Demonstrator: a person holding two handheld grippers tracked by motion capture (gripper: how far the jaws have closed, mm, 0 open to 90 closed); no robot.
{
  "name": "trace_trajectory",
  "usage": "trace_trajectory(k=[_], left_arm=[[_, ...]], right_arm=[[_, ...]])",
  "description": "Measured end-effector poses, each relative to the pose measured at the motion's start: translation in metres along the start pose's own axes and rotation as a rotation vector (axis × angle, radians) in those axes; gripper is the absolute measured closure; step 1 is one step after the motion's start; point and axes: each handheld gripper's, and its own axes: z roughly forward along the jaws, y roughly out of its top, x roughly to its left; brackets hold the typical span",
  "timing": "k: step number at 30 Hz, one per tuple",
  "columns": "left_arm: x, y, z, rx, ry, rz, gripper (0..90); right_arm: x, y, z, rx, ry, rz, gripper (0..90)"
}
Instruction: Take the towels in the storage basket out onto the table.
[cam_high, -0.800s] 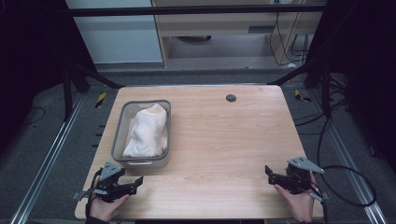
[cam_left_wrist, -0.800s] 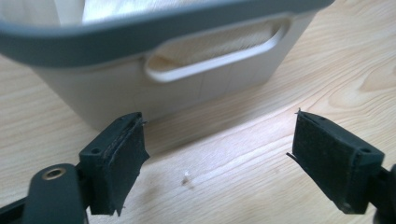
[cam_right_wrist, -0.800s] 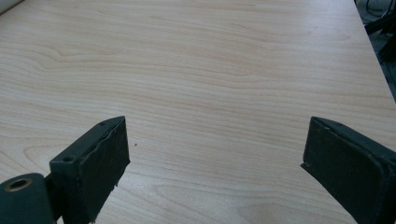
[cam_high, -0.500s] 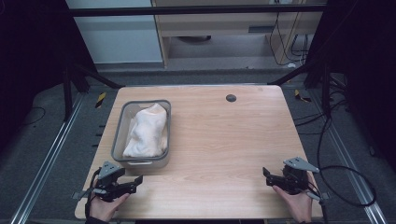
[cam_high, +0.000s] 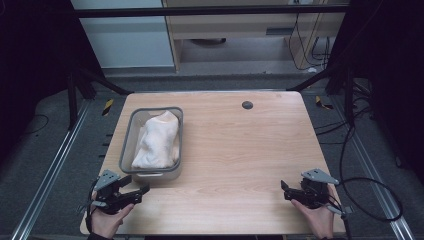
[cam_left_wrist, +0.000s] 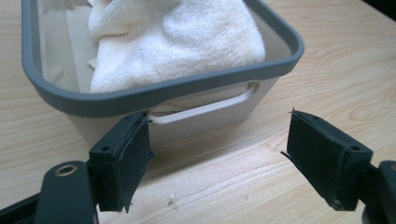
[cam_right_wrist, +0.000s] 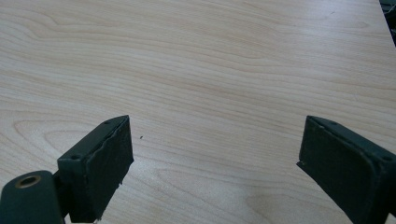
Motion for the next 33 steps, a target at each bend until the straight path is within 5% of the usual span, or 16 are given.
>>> trace_trajectory(k=[15, 33], left_arm=[[-0.006, 0.025, -0.014, -0.054, -0.016, 0.028, 21.6], [-0.002, 0.058, -0.011, -0.059, -0.012, 0.047, 21.1]], right_arm=[[-0.002, 0.000, 0.000, -0.002, -0.009, -0.003, 9.6], [-0.003, 0.001, 0.000, -0.005, -0.011, -0.002, 9.5]])
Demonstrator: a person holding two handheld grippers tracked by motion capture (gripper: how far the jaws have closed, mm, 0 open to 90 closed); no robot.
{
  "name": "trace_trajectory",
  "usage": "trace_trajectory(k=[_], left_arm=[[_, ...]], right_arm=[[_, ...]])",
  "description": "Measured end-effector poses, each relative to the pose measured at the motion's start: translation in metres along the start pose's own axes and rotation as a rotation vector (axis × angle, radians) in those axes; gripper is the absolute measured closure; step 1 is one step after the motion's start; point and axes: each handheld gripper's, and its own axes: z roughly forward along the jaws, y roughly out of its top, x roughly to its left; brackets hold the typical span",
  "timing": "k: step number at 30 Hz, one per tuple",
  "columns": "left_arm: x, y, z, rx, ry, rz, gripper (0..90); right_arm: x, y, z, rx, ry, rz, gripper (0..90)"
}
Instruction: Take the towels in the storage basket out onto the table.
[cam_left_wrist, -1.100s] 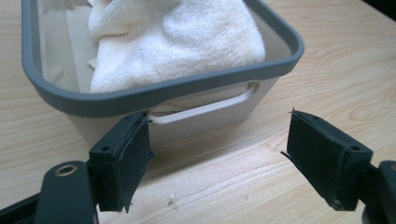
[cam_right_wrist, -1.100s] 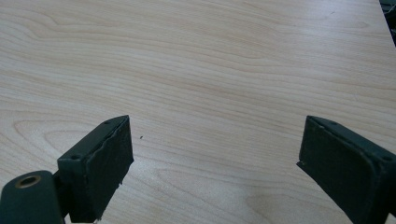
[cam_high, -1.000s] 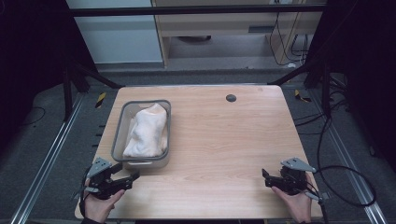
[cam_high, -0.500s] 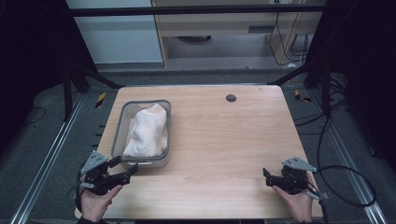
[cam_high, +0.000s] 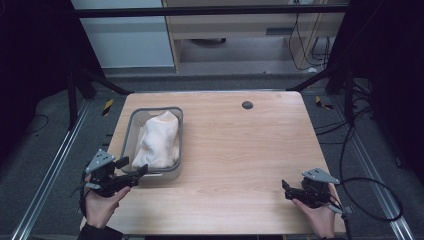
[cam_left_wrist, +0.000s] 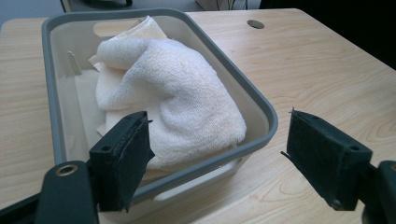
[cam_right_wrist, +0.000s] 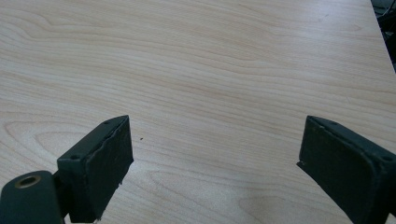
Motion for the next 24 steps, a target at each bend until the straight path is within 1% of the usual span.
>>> trace_trajectory(k=[5, 8, 9, 10, 14, 24], left_arm=[[0.002, 0.006, 0.001, 0.003, -0.005, -0.006, 21.1], [0.005, 0.013, 0.004, 0.004, 0.004, -0.011, 21.1], [0.005, 0.016, 0.005, 0.005, 0.008, -0.008, 21.1], [0.005, 0.016, 0.005, 0.005, 0.008, -0.008, 21.2], [0.007, 0.027, 0.007, 0.009, 0.015, 0.000, 21.1], [0.010, 0.040, 0.017, 0.053, 0.025, 0.008, 20.9]], right_arm=[[0.000, 0.000, 0.000, 0.000, 0.000, -0.004, 9.5], [0.000, 0.000, 0.001, 0.002, 0.001, -0.008, 9.4], [0.001, 0.000, 0.001, 0.006, 0.005, -0.002, 9.3], [0.001, 0.000, 0.001, 0.006, 0.005, -0.002, 9.3], [0.002, 0.000, 0.002, 0.013, 0.002, -0.018, 9.2], [0.002, 0.000, 0.003, 0.015, 0.004, -0.014, 9.1]])
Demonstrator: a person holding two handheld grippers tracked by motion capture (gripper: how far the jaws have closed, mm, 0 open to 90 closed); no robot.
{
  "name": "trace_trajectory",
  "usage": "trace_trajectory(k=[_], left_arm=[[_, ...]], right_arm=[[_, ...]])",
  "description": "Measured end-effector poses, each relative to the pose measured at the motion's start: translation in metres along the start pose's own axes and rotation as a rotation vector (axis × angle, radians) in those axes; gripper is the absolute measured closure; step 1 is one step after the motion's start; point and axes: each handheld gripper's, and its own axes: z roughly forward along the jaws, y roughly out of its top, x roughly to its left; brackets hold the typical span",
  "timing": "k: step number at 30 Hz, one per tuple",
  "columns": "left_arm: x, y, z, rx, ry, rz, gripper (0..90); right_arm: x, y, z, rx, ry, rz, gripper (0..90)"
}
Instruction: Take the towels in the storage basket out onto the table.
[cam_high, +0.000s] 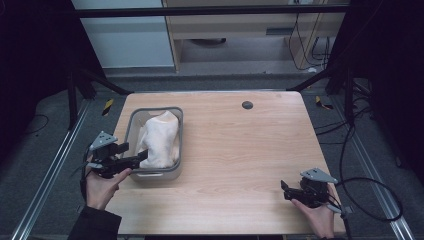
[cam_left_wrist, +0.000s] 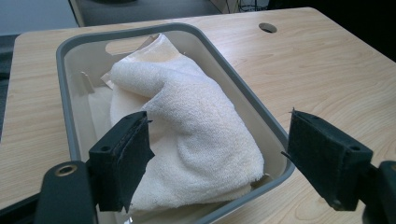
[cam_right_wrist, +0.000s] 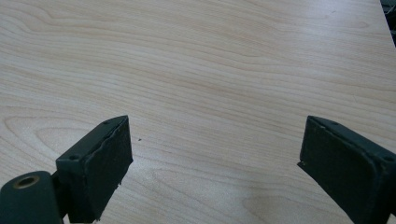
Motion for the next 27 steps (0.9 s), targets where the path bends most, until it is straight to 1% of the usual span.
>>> trace_trajectory(k=[3, 11, 14, 17, 18, 19, 23, 27], left_arm=[[-0.001, 0.006, 0.005, 0.019, 0.004, 0.007, 20.9], [-0.002, 0.017, 0.014, 0.043, 0.014, 0.021, 20.8], [-0.004, 0.023, 0.018, 0.064, 0.016, 0.031, 20.7], [-0.005, 0.025, 0.021, 0.073, 0.018, 0.035, 20.6], [-0.005, 0.027, 0.024, 0.087, 0.019, 0.039, 20.5], [-0.005, 0.027, 0.024, 0.087, 0.019, 0.039, 20.5], [-0.008, 0.033, 0.030, 0.112, 0.019, 0.055, 20.2], [-0.009, 0.036, 0.034, 0.123, 0.024, 0.057, 20.2]], right_arm=[[0.000, 0.000, 0.001, 0.004, 0.002, -0.002, 9.1], [0.000, 0.000, 0.001, 0.006, 0.004, -0.002, 9.1], [0.000, 0.000, 0.001, 0.007, 0.005, -0.001, 9.1], [-0.001, 0.001, 0.001, 0.009, 0.005, 0.001, 9.0], [-0.001, 0.001, 0.001, 0.009, 0.006, 0.002, 9.0], [-0.001, 0.001, 0.001, 0.009, 0.006, 0.002, 9.0], [-0.001, 0.001, 0.001, 0.011, 0.009, 0.003, 8.9], [-0.001, 0.001, 0.001, 0.011, 0.011, 0.003, 8.9]])
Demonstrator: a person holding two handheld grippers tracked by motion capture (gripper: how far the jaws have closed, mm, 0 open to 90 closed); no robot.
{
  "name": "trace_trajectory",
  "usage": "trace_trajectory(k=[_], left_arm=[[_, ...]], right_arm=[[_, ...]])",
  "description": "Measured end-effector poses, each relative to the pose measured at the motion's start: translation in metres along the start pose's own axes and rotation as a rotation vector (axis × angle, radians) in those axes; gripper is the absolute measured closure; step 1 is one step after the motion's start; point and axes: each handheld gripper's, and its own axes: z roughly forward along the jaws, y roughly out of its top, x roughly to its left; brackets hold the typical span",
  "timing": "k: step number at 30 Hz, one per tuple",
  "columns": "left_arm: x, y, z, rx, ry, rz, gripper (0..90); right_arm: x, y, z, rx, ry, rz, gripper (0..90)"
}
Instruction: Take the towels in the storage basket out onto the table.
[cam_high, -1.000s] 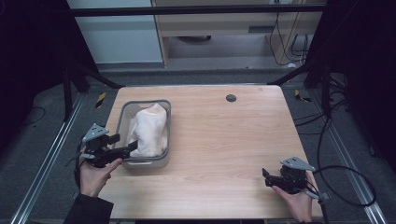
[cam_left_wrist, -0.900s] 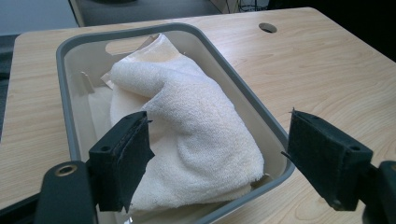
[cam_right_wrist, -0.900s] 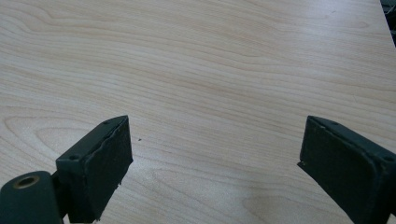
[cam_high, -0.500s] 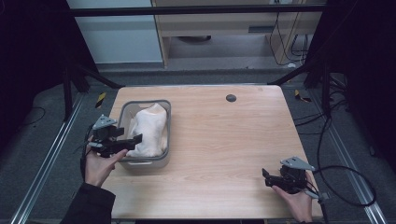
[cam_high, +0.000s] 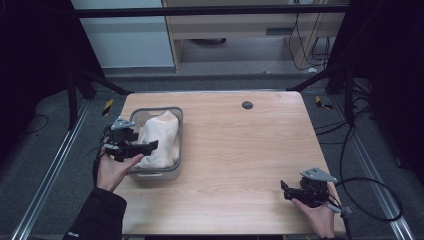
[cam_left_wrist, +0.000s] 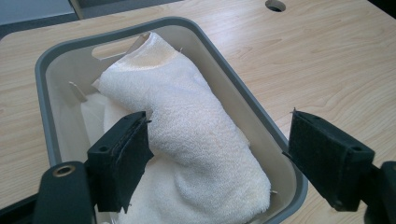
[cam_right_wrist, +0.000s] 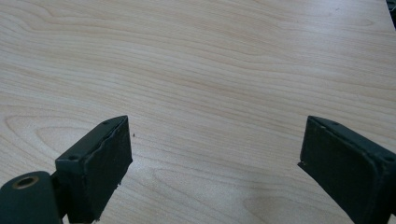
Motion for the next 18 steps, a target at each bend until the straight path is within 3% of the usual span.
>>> trace_trajectory(k=[18], left_arm=[[0.001, 0.008, 0.027, 0.089, 0.021, 0.003, 18.6]], right_arm=[[0.000, 0.000, 0.002, 0.012, 0.005, -0.008, 8.3]])
